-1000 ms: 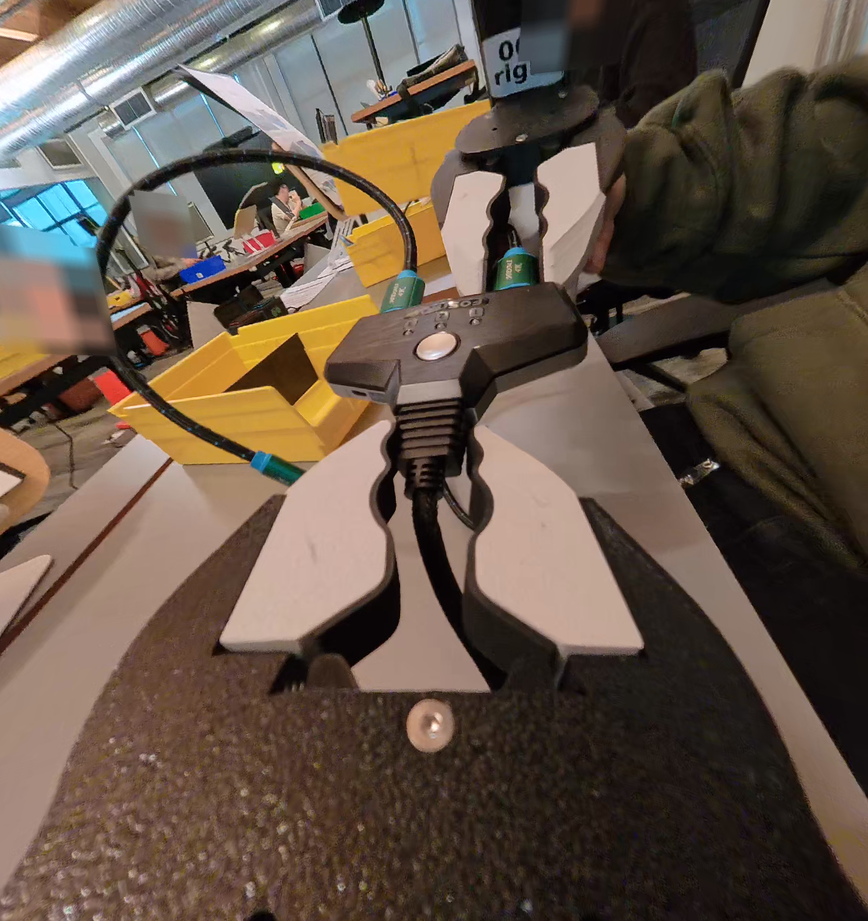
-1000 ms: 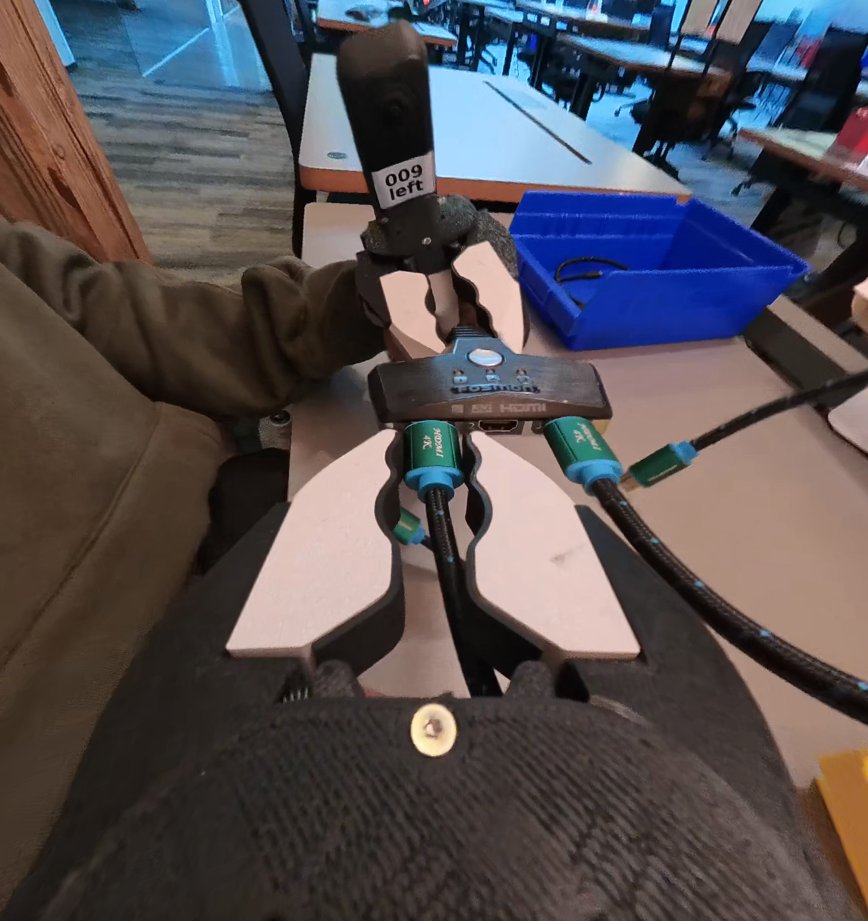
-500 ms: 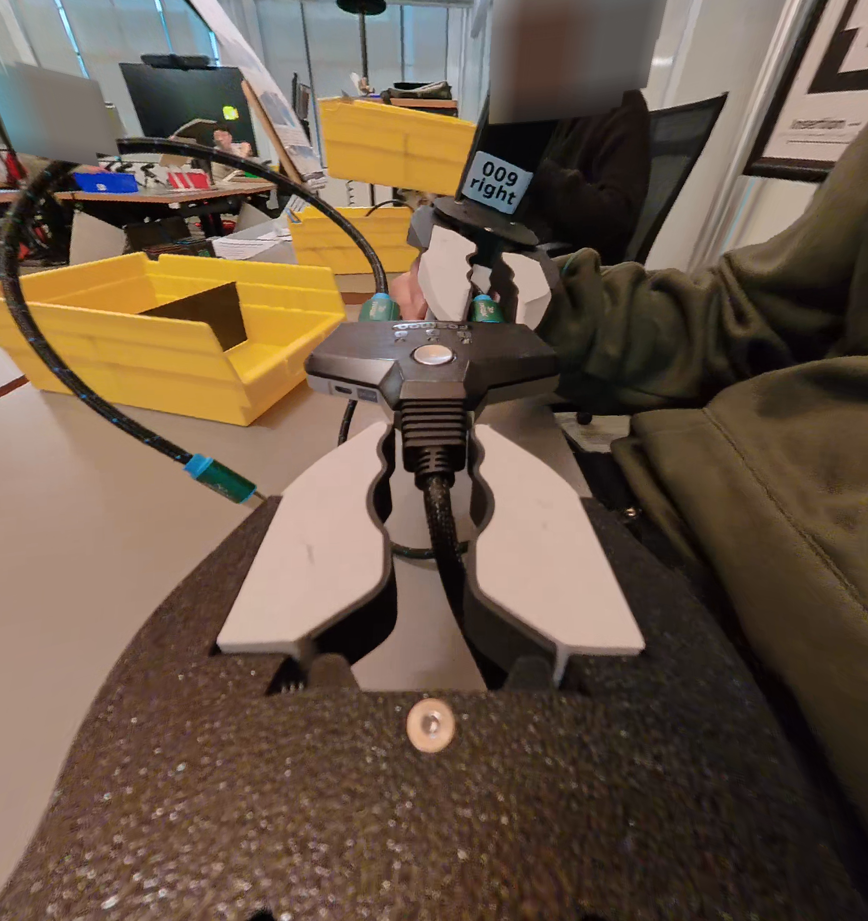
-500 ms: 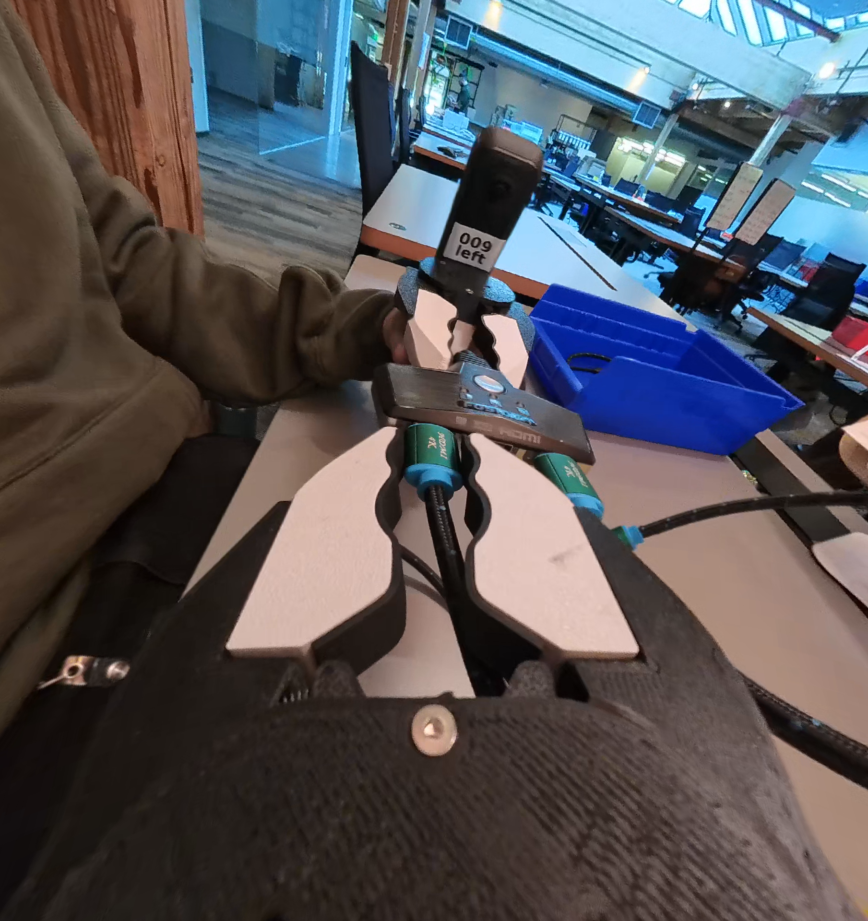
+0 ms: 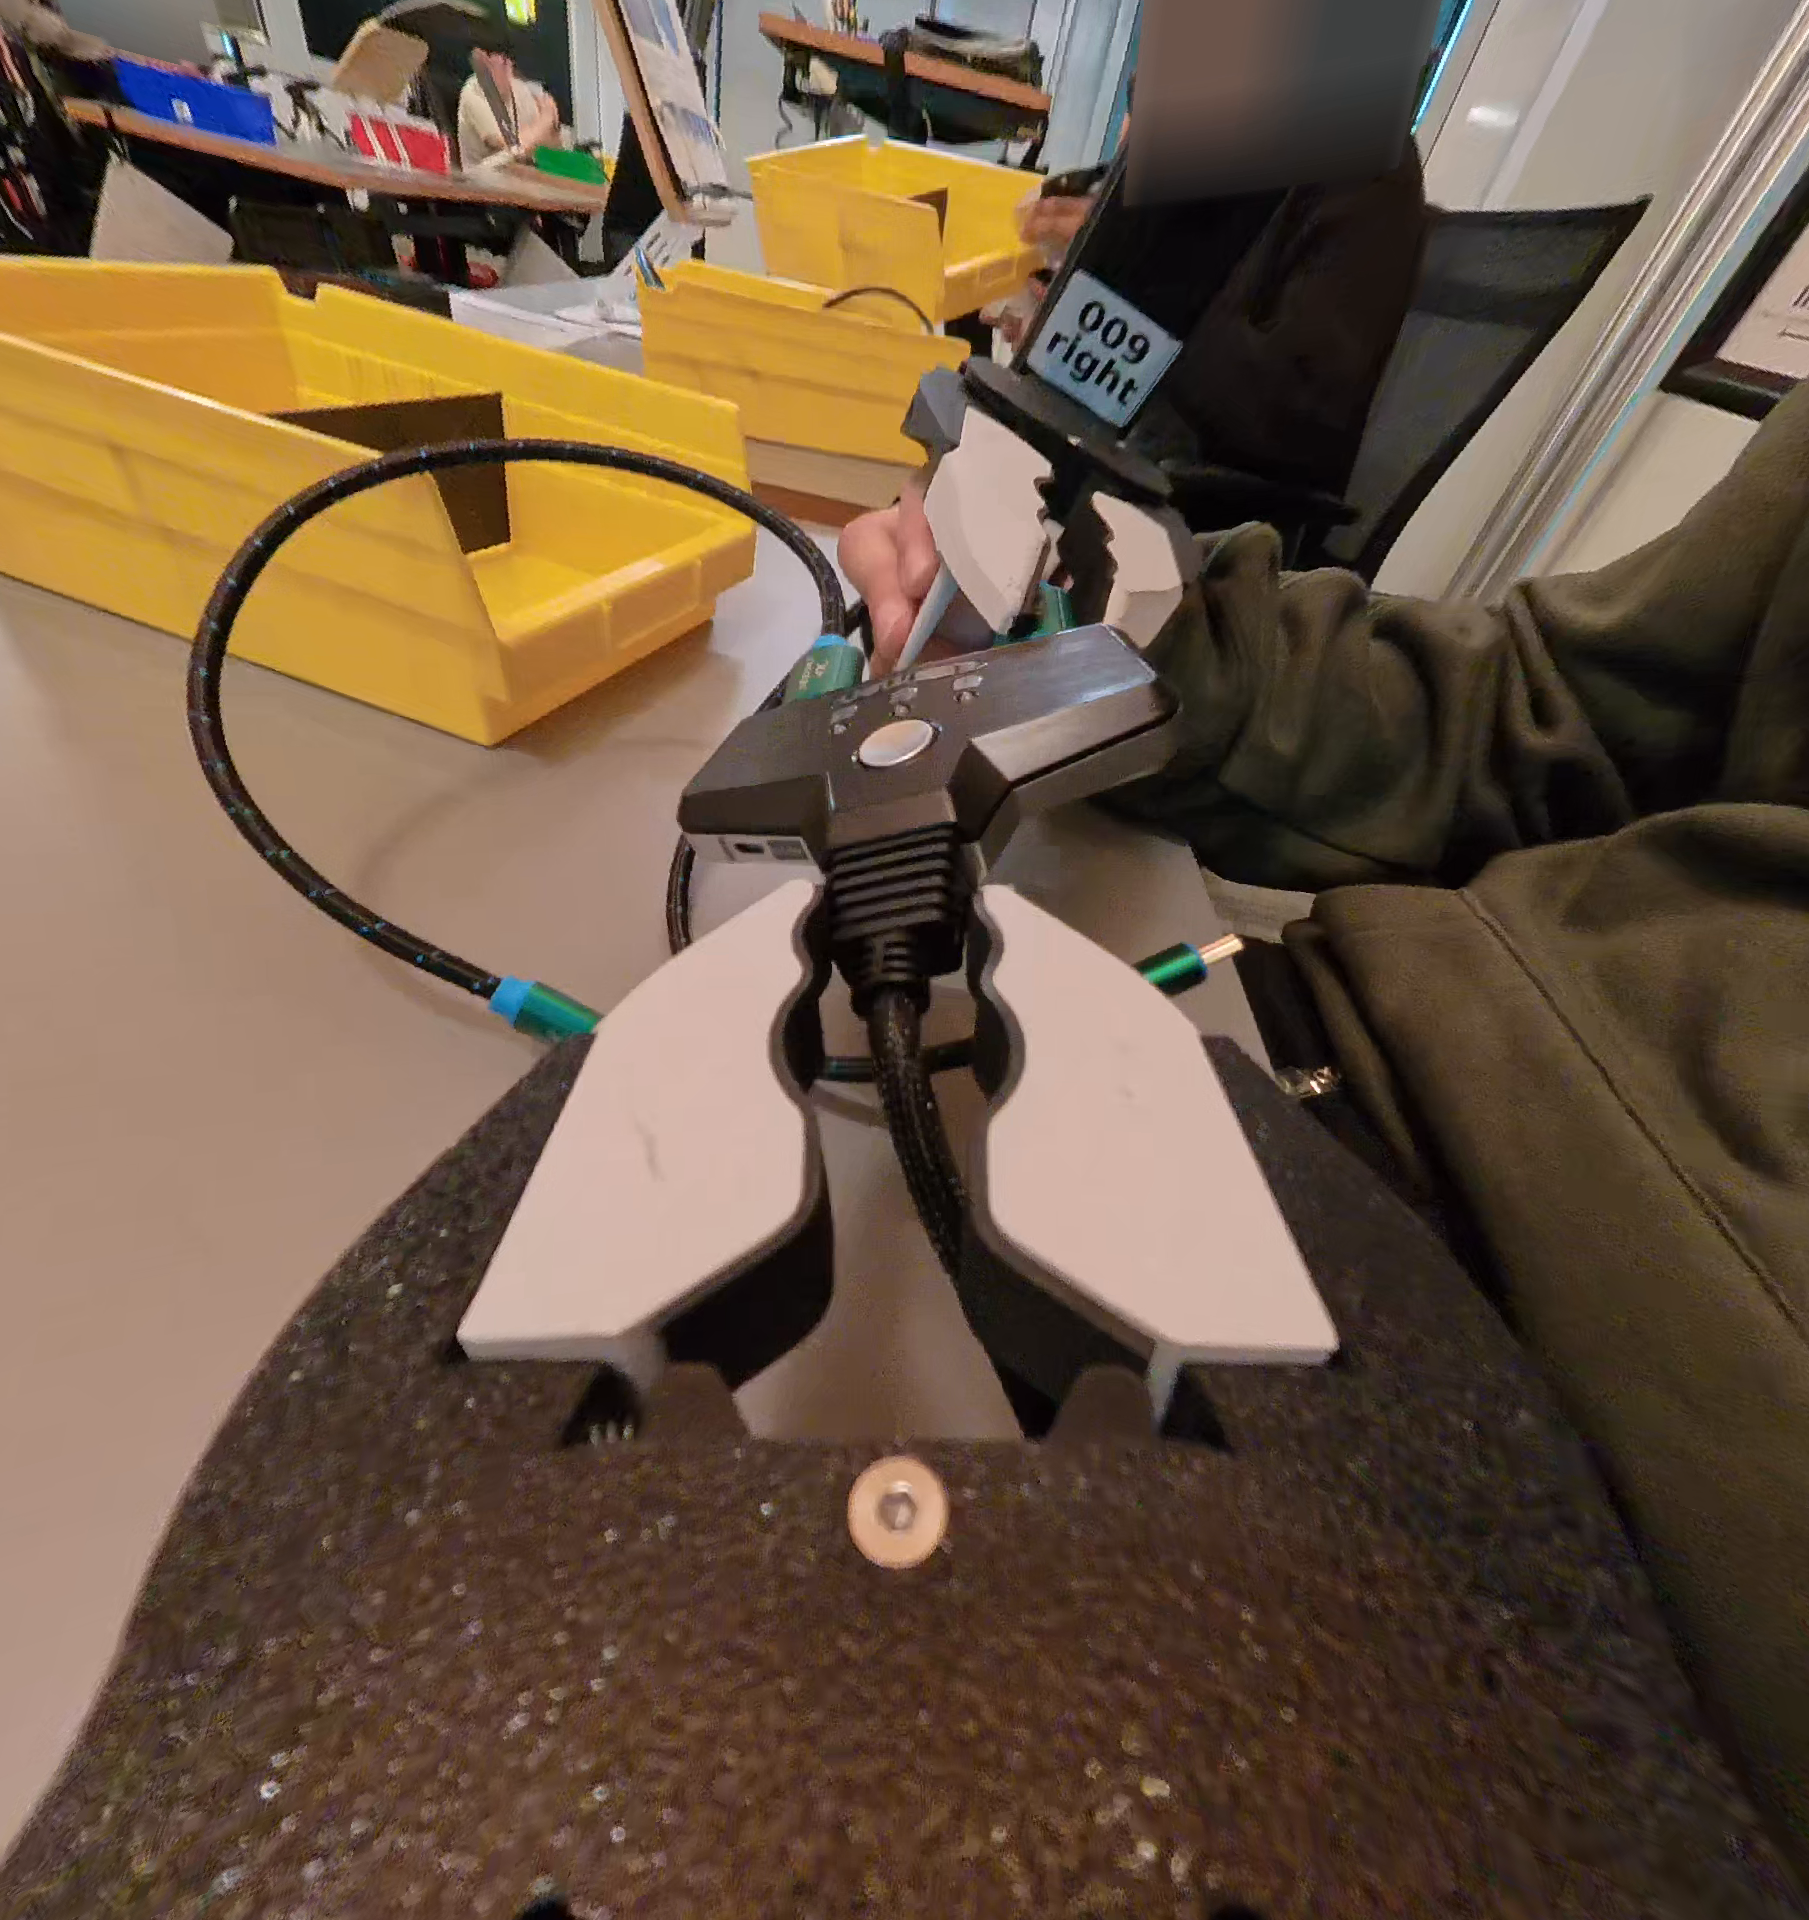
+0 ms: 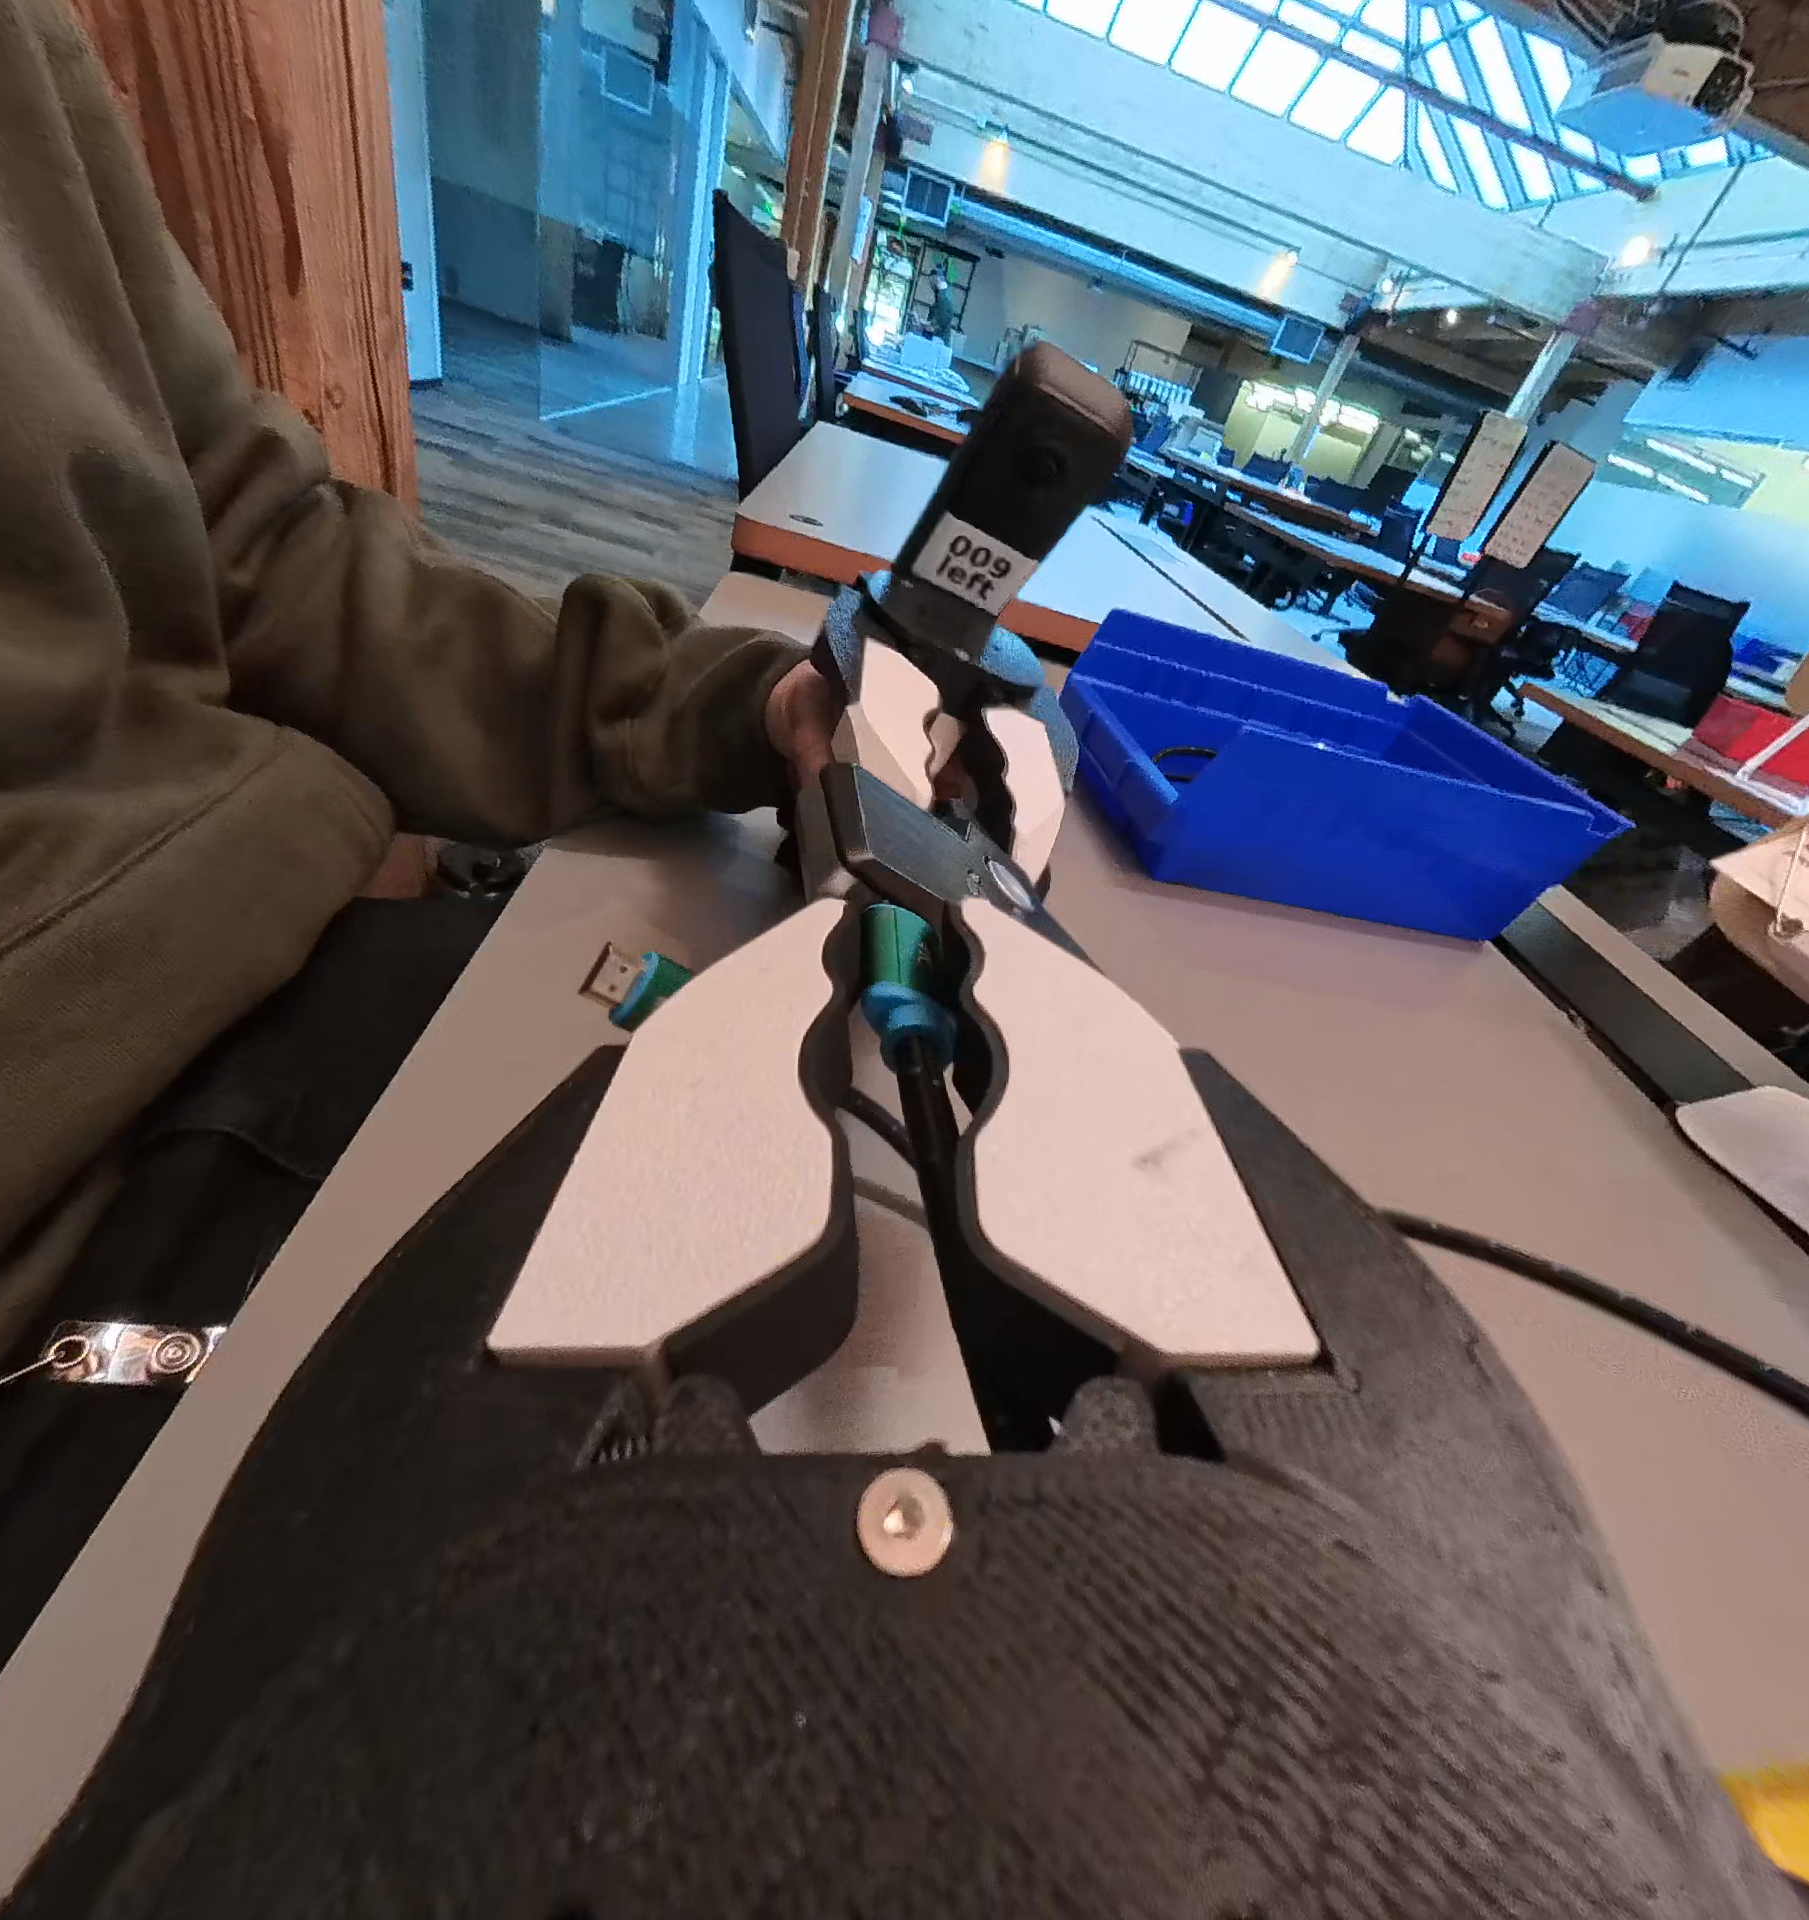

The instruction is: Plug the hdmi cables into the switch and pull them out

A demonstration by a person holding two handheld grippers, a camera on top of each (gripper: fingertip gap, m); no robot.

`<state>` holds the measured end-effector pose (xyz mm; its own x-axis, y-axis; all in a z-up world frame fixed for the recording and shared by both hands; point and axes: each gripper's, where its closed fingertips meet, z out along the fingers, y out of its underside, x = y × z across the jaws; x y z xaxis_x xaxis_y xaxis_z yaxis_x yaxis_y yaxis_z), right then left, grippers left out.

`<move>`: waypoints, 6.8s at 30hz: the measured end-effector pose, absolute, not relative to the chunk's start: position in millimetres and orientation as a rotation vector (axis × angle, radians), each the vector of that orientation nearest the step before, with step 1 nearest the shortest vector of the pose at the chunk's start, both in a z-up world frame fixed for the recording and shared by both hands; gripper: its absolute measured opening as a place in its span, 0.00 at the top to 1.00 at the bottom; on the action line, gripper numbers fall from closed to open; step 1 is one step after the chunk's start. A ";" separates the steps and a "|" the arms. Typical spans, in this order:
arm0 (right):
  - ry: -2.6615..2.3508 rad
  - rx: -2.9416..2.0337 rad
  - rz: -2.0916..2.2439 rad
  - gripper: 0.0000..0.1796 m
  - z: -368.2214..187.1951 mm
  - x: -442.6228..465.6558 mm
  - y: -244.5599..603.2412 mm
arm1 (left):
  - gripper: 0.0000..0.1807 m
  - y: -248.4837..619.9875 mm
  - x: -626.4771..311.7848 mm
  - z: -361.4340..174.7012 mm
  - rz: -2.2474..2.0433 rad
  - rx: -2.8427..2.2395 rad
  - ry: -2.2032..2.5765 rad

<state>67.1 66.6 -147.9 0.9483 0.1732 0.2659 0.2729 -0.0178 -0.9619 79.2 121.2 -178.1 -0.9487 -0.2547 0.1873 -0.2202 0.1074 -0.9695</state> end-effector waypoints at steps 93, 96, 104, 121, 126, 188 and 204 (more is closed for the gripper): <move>-0.247 -1.852 0.192 0.88 -180.5 57.0 68.1 | 0.88 131.8 66.3 -174.6 -1.707 -0.073 2.265; -0.256 -1.874 0.272 0.88 -180.3 45.8 68.4 | 0.88 132.5 61.1 -172.7 -1.714 -0.025 2.269; -0.265 -1.853 0.270 0.88 -178.3 45.8 68.9 | 0.88 133.5 59.6 -169.6 -1.789 -0.012 2.220; -0.351 -2.005 0.119 0.88 -188.3 53.3 60.4 | 0.88 132.8 59.0 -177.5 -1.698 -0.031 2.311; -0.340 -2.004 0.083 0.88 -188.0 54.3 66.6 | 0.88 136.8 61.4 -178.7 -1.736 -0.130 2.349; -0.170 -1.885 0.133 0.89 -178.0 64.9 71.0 | 0.88 134.5 77.4 -171.0 -1.978 -0.275 2.172; -0.224 -1.981 0.090 0.89 -193.8 62.7 73.8 | 0.88 134.5 74.9 -170.1 -1.944 -0.221 2.159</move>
<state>62.7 73.8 -193.8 0.9793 0.1986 0.0391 0.1164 -0.3945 -0.9115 74.9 134.5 -170.1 -0.9627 -0.2619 -0.0678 0.0400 0.1101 -0.9931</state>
